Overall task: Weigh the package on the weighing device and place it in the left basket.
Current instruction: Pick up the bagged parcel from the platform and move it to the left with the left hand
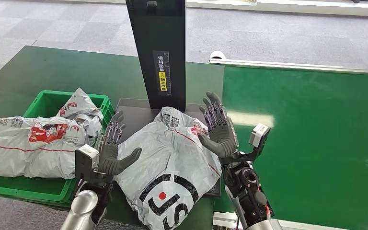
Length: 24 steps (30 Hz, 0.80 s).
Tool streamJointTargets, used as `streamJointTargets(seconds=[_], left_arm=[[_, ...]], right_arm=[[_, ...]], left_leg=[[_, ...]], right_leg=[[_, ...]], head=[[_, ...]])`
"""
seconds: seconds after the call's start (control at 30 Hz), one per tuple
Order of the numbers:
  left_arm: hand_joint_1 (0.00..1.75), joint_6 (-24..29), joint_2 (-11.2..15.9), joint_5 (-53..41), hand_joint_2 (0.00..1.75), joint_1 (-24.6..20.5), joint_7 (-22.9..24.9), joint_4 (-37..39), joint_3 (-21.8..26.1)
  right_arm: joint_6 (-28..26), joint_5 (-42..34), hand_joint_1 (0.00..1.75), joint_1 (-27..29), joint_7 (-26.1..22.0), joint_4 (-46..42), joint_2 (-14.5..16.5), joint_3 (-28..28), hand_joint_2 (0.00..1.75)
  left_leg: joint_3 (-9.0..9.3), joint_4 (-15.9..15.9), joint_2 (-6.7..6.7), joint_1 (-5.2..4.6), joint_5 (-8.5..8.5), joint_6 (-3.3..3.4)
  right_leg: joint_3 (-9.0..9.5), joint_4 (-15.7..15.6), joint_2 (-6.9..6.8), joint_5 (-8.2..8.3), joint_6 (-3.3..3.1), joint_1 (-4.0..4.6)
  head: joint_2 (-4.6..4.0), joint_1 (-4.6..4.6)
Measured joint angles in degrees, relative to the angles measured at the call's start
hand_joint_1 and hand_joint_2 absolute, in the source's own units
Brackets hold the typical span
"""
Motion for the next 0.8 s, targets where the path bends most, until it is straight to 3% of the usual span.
streamJointTargets(seconds=[0.8], left_arm=[[0.0, 0.0, 0.0, 0.0, 1.75, 0.0, 0.0, 0.0, 0.0]], right_arm=[[-0.1, 0.0, 0.0, 0.0, 0.0, 0.0, 0.0, -0.2, 1.75]], left_leg=[[0.0, 0.0, 0.0, 0.0, 0.0, 0.0]], right_leg=[[0.0, 0.0, 0.0, 0.0, 0.0, 0.0]], head=[[0.0, 0.0]])
